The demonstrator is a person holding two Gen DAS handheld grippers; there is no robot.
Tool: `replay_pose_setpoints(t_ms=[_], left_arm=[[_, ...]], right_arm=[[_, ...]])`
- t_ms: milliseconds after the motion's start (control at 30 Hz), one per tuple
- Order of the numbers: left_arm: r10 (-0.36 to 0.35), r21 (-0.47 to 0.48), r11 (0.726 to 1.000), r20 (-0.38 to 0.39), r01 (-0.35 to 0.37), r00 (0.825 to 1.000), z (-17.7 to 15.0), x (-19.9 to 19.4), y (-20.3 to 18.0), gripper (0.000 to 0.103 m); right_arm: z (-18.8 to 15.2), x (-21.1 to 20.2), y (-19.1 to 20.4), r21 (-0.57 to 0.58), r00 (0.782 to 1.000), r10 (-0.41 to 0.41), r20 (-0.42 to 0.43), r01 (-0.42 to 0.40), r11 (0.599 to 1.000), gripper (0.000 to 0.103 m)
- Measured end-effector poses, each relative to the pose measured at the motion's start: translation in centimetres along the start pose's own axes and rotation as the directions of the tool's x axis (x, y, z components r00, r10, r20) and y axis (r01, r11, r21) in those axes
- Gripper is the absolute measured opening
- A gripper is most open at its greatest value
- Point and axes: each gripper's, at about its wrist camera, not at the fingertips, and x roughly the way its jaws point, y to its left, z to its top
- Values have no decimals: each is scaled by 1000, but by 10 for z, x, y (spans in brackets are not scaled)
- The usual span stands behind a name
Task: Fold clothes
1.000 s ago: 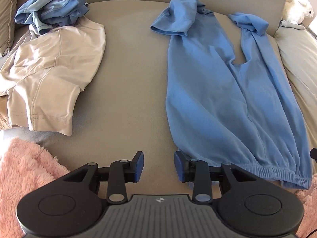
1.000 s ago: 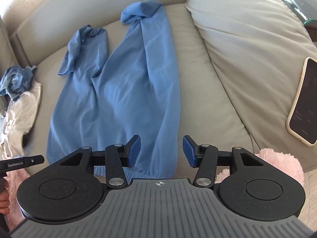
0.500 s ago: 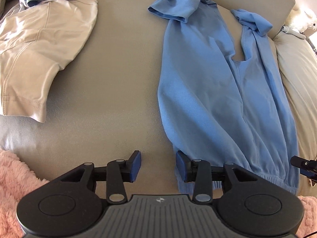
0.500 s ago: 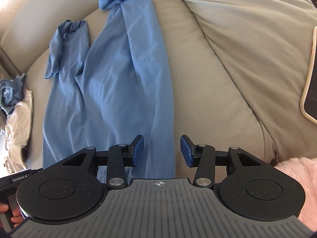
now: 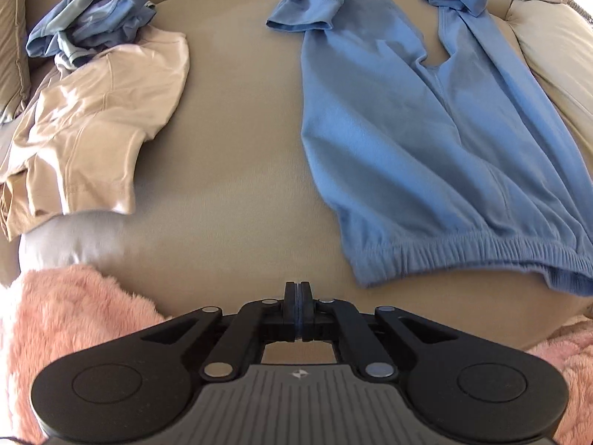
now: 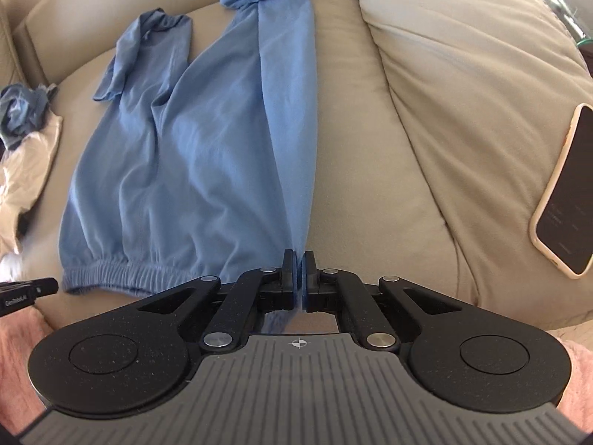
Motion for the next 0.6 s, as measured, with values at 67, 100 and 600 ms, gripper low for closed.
replay_pose_setpoints(t_ms=[67, 100, 600], left_arm=[[-78, -94, 992, 43, 82, 996, 2, 1, 13, 5], [-92, -130, 987, 55, 99, 994, 6, 4, 17, 16], [-328, -390, 860, 71, 329, 942, 43, 52, 34, 33]], right_arm=[[-8, -6, -8, 13, 1000, 23, -4, -23, 1000, 1], [-10, -8, -15, 42, 999, 54, 2, -54, 998, 4], [-9, 12, -32, 261, 981, 181, 72, -194, 946, 47]])
